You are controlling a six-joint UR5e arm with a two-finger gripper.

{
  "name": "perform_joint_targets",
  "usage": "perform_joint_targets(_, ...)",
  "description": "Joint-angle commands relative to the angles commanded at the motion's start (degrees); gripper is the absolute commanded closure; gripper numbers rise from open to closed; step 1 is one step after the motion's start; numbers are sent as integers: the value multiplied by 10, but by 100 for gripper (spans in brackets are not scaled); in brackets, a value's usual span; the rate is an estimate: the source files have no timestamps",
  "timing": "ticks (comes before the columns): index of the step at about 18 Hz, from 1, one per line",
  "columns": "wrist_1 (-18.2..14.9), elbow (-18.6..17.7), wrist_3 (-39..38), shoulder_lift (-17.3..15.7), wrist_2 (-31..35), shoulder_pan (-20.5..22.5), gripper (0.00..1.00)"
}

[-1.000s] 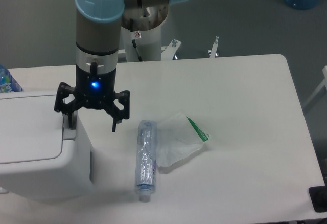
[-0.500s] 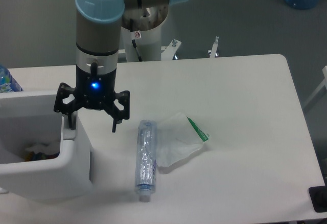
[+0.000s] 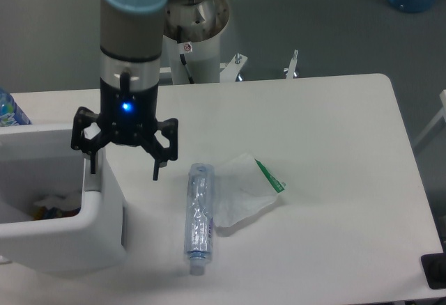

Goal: Open the trash can
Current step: 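Hold the gripper over the lid as it swings open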

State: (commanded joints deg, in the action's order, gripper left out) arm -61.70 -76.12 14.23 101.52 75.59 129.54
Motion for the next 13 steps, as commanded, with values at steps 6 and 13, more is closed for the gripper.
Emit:
perform_joint_targets(6, -5, 3, 47, -11, 13, 65, 0)
perform_joint_targets(13, -14, -4, 106, -7, 84, 87, 0)
